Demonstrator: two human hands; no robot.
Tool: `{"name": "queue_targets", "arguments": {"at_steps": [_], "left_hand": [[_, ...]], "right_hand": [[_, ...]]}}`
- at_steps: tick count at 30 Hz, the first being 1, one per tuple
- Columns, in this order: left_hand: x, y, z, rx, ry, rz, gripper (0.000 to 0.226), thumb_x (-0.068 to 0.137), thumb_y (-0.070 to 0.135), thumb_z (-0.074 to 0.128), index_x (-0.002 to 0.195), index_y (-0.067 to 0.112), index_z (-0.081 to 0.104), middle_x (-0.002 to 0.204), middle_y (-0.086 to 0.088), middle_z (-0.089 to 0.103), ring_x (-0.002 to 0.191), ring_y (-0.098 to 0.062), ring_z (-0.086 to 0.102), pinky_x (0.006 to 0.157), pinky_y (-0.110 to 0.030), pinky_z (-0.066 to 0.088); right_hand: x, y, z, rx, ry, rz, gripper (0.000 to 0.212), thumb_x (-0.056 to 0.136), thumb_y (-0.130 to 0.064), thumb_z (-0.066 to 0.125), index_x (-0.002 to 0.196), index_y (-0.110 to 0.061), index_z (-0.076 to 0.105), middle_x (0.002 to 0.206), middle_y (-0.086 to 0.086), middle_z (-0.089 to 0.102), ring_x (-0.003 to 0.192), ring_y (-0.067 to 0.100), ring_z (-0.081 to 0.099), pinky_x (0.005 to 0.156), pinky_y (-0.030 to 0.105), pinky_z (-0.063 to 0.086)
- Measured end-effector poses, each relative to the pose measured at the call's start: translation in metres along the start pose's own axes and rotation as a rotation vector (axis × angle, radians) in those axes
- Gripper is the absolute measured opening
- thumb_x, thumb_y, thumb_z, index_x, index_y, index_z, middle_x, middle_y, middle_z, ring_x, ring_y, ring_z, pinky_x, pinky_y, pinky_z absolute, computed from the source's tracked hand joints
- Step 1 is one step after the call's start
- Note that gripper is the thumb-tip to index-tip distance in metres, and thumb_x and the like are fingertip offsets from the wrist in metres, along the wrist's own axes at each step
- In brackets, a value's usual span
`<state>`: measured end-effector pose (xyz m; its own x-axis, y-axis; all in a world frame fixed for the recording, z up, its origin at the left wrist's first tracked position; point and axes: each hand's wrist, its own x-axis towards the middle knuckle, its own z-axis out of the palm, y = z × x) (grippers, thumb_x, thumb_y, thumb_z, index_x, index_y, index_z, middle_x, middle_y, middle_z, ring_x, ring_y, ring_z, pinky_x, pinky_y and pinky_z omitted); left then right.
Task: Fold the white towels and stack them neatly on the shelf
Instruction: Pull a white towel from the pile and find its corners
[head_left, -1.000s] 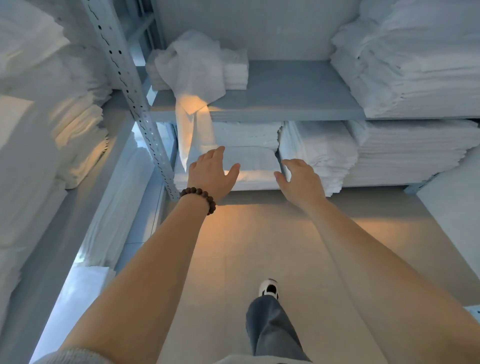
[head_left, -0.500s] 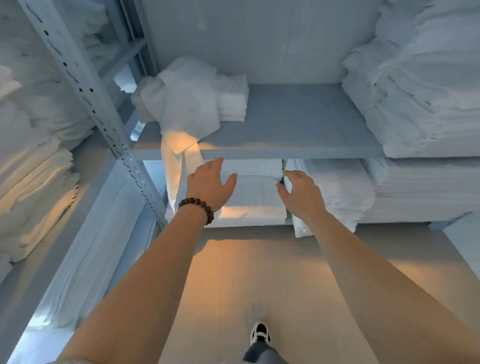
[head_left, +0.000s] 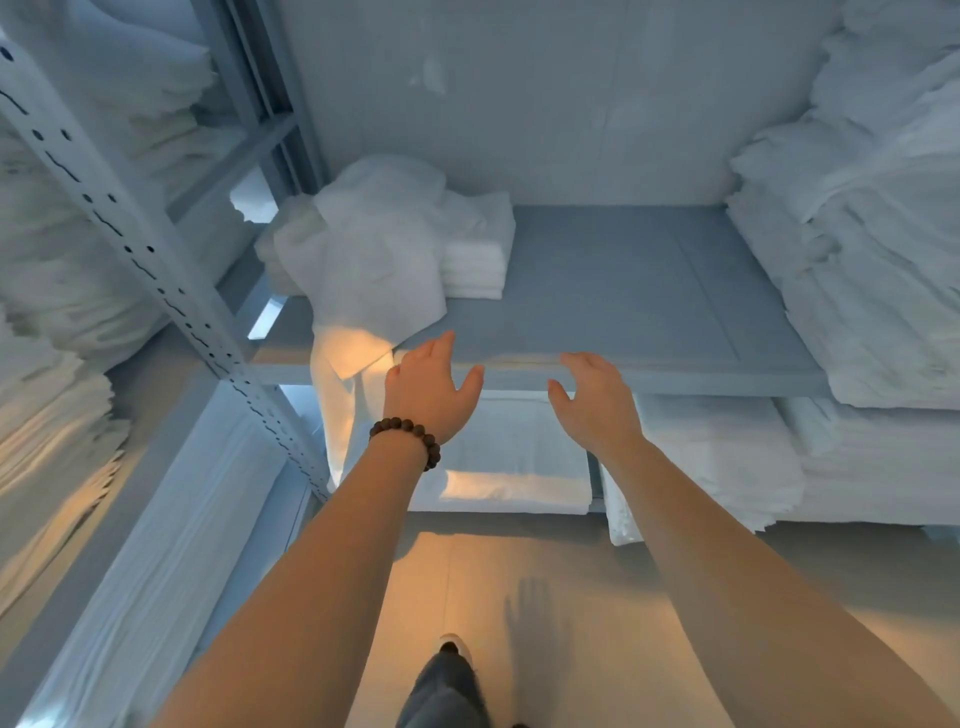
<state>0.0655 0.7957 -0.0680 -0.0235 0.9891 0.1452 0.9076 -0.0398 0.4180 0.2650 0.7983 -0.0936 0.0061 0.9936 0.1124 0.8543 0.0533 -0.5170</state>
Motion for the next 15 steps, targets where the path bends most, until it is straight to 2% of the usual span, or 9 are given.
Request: {"name": "queue_targets", "arguments": {"at_steps": [15], "left_hand": [[0.175,-0.047,0.011,-0.032,0.025,0.024,0.058,0.093,0.045,0.044,0.142,0.015,0.035,0.143,-0.007,0.043,0.131,-0.025,0.037,0.104,-0.041,0.03]], "right_hand": [[0.175,-0.043,0.043,-0.045,-0.026,0.013,0.045,0.092,-0.027,0.052,0.133,-0.009,0.049,0.137,0.012,0.048,0.127,0.03,0.043,0.104,0.042,0.037]]}}
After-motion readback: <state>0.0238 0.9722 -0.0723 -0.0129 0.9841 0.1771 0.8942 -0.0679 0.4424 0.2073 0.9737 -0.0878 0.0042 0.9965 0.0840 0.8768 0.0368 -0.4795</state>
